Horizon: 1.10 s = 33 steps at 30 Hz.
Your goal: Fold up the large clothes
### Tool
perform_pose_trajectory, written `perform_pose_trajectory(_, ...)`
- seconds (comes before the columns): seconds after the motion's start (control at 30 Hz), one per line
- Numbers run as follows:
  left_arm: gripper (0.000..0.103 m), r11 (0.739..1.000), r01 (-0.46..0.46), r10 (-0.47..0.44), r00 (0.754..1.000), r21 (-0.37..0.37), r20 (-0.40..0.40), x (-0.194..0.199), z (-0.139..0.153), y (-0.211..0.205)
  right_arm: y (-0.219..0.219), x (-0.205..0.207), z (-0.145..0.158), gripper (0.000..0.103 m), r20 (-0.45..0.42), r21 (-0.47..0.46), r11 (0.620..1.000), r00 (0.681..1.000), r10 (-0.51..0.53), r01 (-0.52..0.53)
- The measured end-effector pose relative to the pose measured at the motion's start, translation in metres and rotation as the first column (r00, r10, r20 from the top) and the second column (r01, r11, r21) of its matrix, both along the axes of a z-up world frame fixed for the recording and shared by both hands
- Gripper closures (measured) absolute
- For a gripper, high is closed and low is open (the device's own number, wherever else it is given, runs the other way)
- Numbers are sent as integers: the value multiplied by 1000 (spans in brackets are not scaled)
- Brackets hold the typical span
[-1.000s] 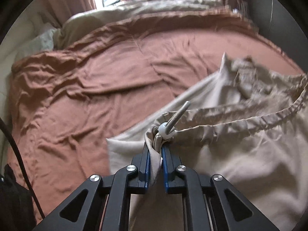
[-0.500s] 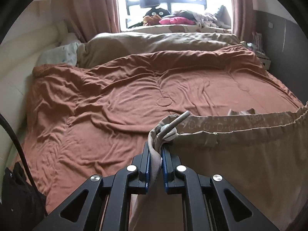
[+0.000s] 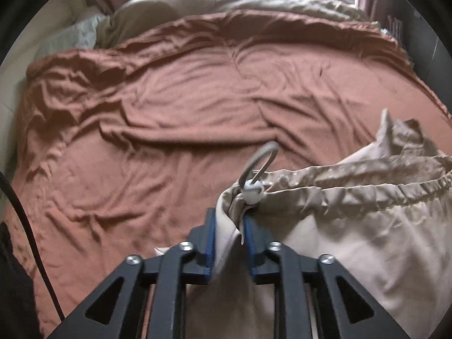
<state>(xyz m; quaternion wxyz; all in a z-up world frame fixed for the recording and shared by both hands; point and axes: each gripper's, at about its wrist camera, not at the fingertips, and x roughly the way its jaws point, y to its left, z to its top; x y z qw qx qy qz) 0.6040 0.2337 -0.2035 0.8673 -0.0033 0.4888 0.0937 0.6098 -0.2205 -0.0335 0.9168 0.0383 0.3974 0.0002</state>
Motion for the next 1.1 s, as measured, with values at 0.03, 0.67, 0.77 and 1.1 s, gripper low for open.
perform_pose_trajectory(0.03,68,1000,-8,8,1000,0,-13,0,-4,2,-1,2,-2,82,-9,-1,1000,1000,2,-2)
perform_pose_trajectory(0.67,36,982,-92,106,991,-163,77,-116,63,37,-14,-110,80,16,43,98,995,999,-16,11)
perform_pose_trajectory(0.77,36,972,-116,134,988,-206,75,-145,67,44,-5,-135,97,16,49,104,995,999,2,-7)
perform_pose_trajectory(1.1,36,934,-173,207,975,-313,78,-225,64,52,47,-205,136,16,104,73,990,988,117,-125)
